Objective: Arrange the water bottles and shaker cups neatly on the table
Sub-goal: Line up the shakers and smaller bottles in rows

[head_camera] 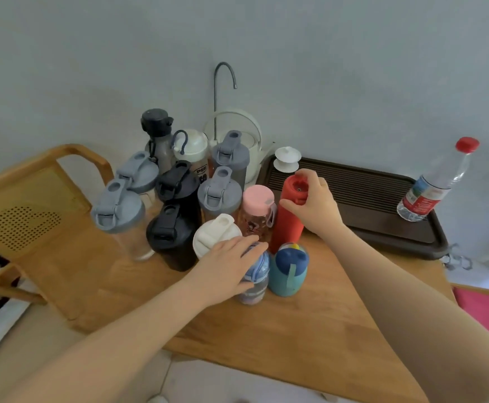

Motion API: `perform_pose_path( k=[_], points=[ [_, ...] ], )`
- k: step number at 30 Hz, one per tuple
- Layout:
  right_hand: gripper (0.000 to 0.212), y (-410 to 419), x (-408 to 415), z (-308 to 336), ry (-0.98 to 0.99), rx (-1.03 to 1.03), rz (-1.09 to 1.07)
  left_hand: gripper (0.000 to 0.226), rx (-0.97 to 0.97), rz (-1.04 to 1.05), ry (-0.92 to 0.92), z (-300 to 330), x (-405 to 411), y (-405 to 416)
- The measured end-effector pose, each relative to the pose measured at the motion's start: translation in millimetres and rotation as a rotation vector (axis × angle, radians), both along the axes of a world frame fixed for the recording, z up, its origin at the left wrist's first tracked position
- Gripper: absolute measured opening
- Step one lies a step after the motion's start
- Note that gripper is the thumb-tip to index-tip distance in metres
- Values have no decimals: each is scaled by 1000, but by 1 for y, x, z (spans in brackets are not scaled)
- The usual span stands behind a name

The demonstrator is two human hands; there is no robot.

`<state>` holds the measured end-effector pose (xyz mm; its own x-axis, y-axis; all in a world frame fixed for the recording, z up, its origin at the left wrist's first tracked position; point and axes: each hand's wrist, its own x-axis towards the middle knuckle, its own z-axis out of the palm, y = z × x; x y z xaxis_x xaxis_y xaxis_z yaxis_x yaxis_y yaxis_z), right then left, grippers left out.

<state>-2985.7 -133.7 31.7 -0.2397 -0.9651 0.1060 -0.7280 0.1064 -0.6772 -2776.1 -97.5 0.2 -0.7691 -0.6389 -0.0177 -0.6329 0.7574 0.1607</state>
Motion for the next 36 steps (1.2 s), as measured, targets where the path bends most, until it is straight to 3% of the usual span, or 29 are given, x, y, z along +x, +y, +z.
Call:
perform_pose_path(
  k=[4,7,10,12,15,20,27,29,33,36],
  points=[
    [93,17,-6,-1,-11,-92,-89,73,50,18,13,5,-7,0],
    [75,57,-3,-24,-90,-233,-270,72,34,18,8,6,-13,-2],
    [66,83,0,-55,-120,45,-123,71,28,24,13,3,-18,-6],
    [77,84,4,-68,-108,192,16,71,30,34,18,2,-21,-6],
    [89,79,13,-73,-139,194,78,72,20,31,2,0,-24,-6],
    [65,82,7,-68,7,200,30,73,11,19,14,1,-27,-11],
    [72,101,-4,-62,70,271,-92,73,15,-51,42,-3,-30,-26],
    [73,101,4,-51,201,163,-78,76,20,-82,32,-2,-29,-33],
    [42,76,34,5,249,-342,-62,75,12,-158,129,13,-10,-45],
    [29,29,53,51,439,-332,59,57,-127,-205,215,27,17,-63]
  ],
)
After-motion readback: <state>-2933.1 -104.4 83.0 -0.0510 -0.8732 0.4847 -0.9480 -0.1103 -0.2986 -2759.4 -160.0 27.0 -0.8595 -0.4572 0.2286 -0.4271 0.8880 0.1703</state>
